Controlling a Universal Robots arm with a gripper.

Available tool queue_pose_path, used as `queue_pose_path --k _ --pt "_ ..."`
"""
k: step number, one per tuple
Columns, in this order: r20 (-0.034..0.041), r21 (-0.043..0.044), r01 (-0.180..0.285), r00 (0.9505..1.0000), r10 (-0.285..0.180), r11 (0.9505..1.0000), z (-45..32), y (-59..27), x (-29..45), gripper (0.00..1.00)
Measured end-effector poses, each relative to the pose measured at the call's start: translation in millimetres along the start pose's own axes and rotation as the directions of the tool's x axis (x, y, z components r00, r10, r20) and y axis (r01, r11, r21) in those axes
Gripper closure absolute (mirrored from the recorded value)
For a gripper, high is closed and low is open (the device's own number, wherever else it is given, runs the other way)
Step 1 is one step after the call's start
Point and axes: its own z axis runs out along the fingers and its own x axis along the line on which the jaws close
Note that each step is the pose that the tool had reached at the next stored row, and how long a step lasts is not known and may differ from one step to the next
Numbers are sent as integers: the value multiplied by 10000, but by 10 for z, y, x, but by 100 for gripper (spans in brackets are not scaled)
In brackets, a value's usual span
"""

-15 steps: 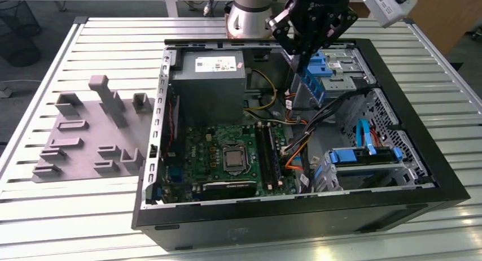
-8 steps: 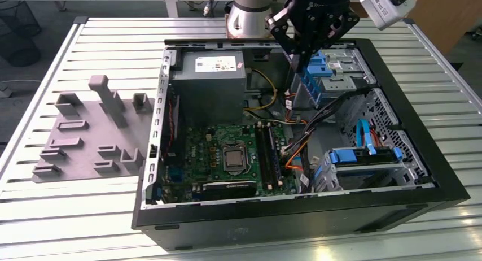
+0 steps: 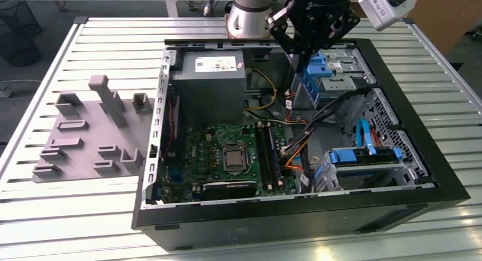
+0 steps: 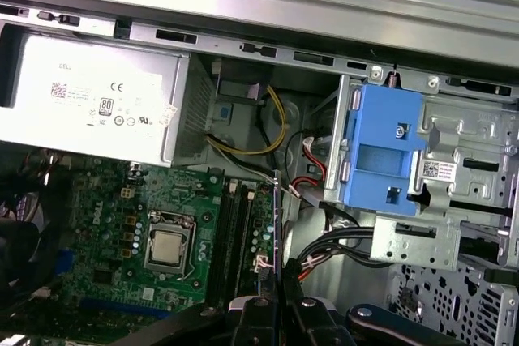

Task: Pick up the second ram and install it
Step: 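Insert the second ram into the second slot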

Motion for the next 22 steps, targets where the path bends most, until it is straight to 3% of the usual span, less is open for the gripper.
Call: queue_pose_path --k 5,22 --pt "7 4 -257 9997 257 9997 1 1 5 86" --pt "9 4 -302 9995 302 9995 2 4 29 86"
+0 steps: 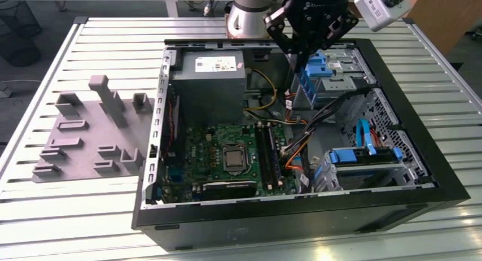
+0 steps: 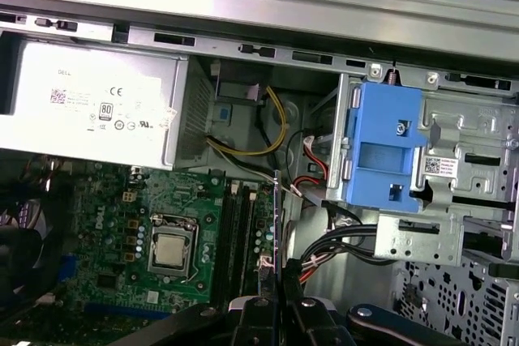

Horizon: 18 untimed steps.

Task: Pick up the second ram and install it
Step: 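Insert the second ram into the second slot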

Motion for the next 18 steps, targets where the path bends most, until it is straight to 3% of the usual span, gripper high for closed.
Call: queue_pose_path --k 4,18 --pt "16 12 -519 9987 519 9987 7 0 1 86" --pt "-60 5 -538 9985 538 9986 62 1 34 86"
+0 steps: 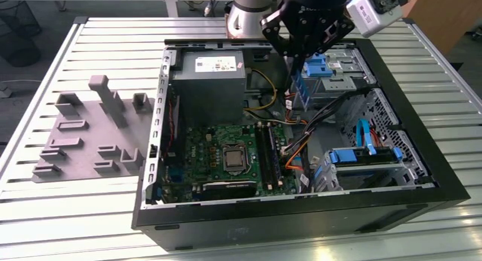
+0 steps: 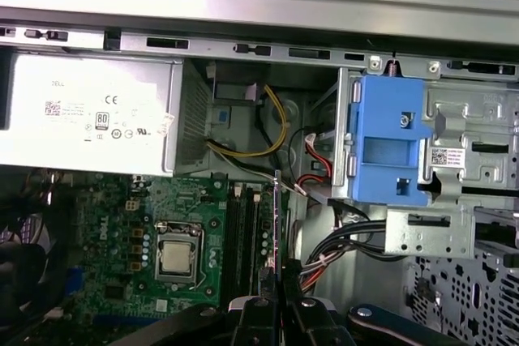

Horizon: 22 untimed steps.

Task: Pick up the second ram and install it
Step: 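Insert the second ram into the second slot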

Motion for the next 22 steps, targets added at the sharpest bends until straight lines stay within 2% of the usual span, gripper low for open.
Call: queue_pose_path --k 11,22 --pt "-10 0 0 10000 0 10000 125 -4 1 86" --pt "-10 1 0 10000 0 10000 147 -5 2 86"
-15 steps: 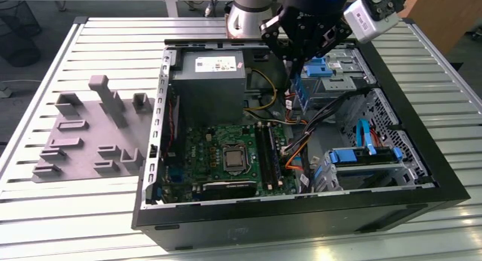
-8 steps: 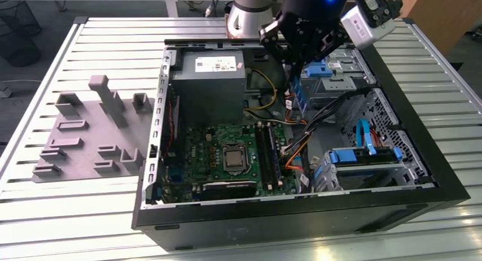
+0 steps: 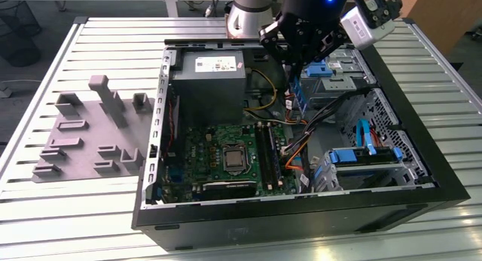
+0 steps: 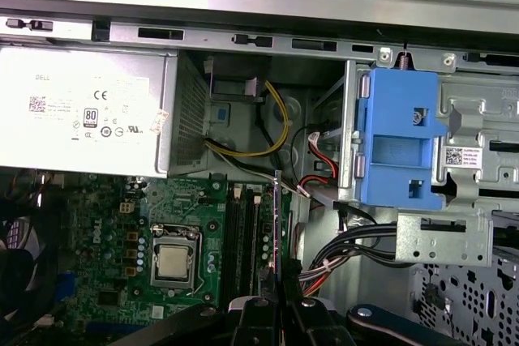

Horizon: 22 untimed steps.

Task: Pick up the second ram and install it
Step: 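Insert the second ram into the second slot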

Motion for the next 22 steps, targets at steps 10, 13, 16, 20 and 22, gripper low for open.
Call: queue_pose_path --k 10,13,16,20,22 --pt "-4 -2 -9 10000 9 10000 29 1 110 86" --pt "-4 1 -33 10000 33 10000 62 3 171 86" --pt "4 25 -325 9995 325 9995 116 6 174 86" --pt "-33 23 -339 9994 339 9994 188 -15 185 86" --pt "-48 28 -338 9994 338 9994 207 -44 195 86"
